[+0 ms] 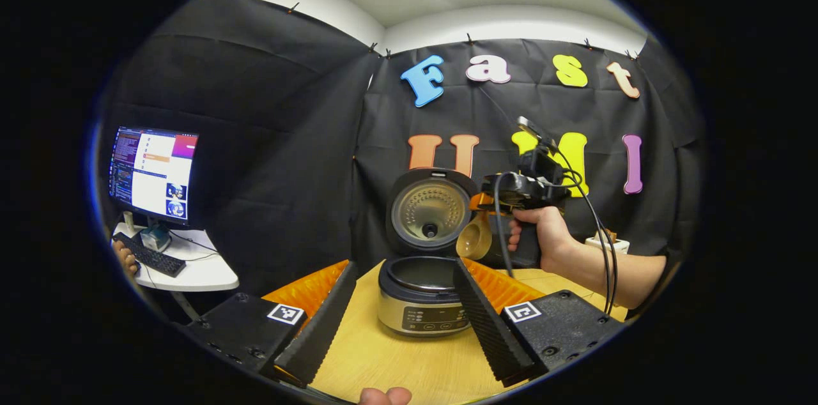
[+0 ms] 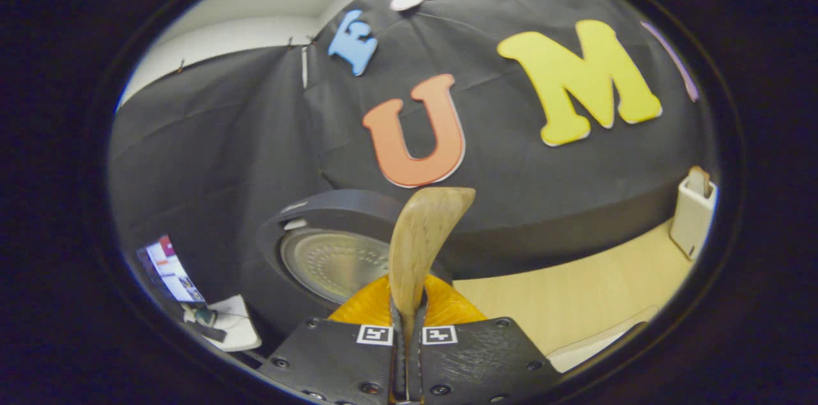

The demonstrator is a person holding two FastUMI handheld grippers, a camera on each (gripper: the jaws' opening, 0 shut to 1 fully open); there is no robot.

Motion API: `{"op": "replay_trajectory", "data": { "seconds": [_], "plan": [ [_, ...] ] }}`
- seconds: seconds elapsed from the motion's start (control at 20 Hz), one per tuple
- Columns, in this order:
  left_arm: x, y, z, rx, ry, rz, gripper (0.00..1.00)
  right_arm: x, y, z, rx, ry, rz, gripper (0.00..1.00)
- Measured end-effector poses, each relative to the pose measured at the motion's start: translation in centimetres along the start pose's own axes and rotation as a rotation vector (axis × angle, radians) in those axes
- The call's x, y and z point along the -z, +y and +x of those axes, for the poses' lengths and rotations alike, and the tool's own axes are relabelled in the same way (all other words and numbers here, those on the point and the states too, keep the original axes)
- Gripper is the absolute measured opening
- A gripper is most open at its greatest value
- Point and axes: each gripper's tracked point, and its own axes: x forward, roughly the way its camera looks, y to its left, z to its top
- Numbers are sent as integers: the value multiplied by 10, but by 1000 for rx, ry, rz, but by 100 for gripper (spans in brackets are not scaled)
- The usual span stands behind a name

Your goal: Close the left gripper, press the button to open the rice cooker; take a wooden spoon from the chopstick holder with the right hand, scoop a spoonful of rice and pour it into the rice cooker, then put the wooden spoon back into the chopstick holder.

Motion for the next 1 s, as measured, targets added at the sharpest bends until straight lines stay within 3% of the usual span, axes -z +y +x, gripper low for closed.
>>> {"op": "replay_trajectory", "data": {
  "seconds": [0.15,0.35,0.55,0.75,1.0],
  "plan": [
    [8,-17,5,39,27,-37,98,-21,-49,-27,17,0,152,2],
    [11,-30,9,66,33,-15,98,-54,-121,-81,77,-61,197,2],
    [15,-41,12,47,38,8,98,-83,-200,-149,179,-130,149,2],
    [11,-66,13,67,14,15,98,-112,-299,-224,347,-197,100,2],
    [18,-90,17,89,22,28,98,-111,-396,-289,510,-228,73,2]
  ]
}}
